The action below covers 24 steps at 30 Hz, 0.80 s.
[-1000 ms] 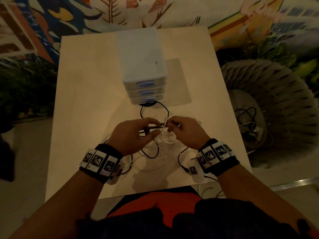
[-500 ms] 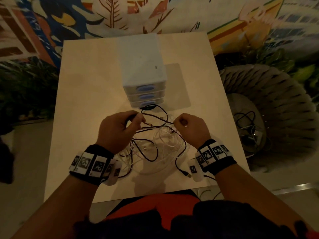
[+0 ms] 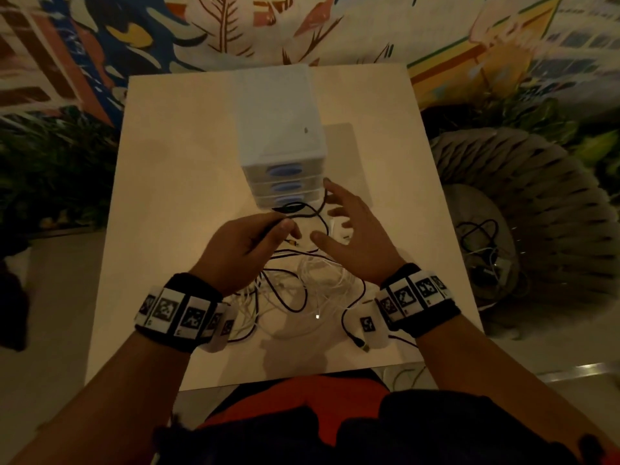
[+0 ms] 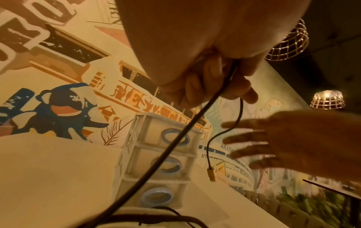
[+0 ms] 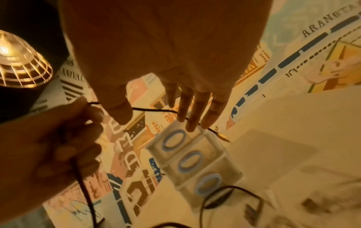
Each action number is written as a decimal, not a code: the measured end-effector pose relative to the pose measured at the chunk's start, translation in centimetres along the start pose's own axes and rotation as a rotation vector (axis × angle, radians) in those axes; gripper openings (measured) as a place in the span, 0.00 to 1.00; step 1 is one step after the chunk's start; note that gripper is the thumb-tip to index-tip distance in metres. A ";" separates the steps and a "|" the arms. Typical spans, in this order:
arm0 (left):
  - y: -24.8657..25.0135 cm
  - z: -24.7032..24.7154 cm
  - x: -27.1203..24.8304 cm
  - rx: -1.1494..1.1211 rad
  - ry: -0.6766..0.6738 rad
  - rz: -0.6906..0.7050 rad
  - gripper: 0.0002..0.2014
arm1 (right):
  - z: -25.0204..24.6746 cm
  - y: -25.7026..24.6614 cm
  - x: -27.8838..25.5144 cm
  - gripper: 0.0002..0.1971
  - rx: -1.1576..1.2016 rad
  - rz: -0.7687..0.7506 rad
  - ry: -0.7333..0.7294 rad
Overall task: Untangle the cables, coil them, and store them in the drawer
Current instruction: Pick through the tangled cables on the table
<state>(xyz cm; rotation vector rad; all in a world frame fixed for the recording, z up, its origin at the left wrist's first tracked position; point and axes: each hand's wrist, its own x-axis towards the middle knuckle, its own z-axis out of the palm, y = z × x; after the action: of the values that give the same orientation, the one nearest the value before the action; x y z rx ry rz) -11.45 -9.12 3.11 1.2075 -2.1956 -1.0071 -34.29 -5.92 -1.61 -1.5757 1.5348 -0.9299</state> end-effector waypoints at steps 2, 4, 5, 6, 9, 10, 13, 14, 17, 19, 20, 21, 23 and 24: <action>0.1 0.4 0.3 0.097 -0.088 0.010 0.16 | 0.0 -1.0 0.4 0.27 -0.030 -0.102 -0.005; 0.0 1.0 0.4 0.162 -0.175 -0.013 0.16 | -0.2 -1.1 0.6 0.12 -0.279 -0.221 0.038; -0.1 1.2 0.5 0.180 -0.199 -0.036 0.15 | -0.4 -0.8 0.7 0.12 -0.414 -0.248 0.064; -0.4 1.4 0.5 0.199 -0.200 -0.062 0.16 | -0.7 -0.4 0.7 0.14 -0.510 -0.251 0.086; -2.4 1.5 0.2 0.264 -0.147 -0.142 0.14 | -3.0 0.6 0.7 0.17 -0.567 -0.196 0.163; -3.4 1.3 0.0 0.292 -0.133 -0.172 0.14 | -3.9 1.2 0.6 0.18 -0.571 -0.175 0.210; -6.0 0.9 -1.2 0.369 -0.143 -0.274 0.14 | -6.4 2.9 -0.3 0.18 -0.610 -0.096 0.302; -6.5 0.7 -1.5 0.372 -0.139 -0.299 0.14 | -6.8 3.5 -0.6 0.18 -0.631 -0.071 0.297; -7.0 0.4 -1.9 0.326 -0.066 -0.327 0.15 | -6.9 4.8 -1.8 0.19 -0.646 -0.016 0.123; -6.6 0.3 -1.8 0.299 -0.001 -0.301 0.15 | -6.0 4.8 -2.2 0.15 -0.593 0.027 -0.019; -6.3 0.4 -1.7 0.305 0.020 -0.274 0.15 | -5.5 4.4 -2.5 0.10 -0.526 0.060 -0.097; -6.0 0.4 -1.5 0.330 0.032 -0.239 0.15 | -4.9 3.6 -2.7 0.10 -0.448 0.082 -0.188; -5.4 0.6 -1.3 0.400 0.041 -0.166 0.14 | -3.5 1.6 -3.1 0.17 -0.281 0.099 -0.338; -5.3 0.7 -1.1 0.418 0.044 -0.136 0.13 | -2.7 0.5 -3.1 0.17 -0.242 0.094 -0.375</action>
<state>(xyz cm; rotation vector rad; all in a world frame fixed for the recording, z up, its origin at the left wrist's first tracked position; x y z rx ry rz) -8.52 -9.75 -1.45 1.5601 -2.3887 -0.5737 -36.97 -2.91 -0.76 -1.7140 1.4729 -0.3764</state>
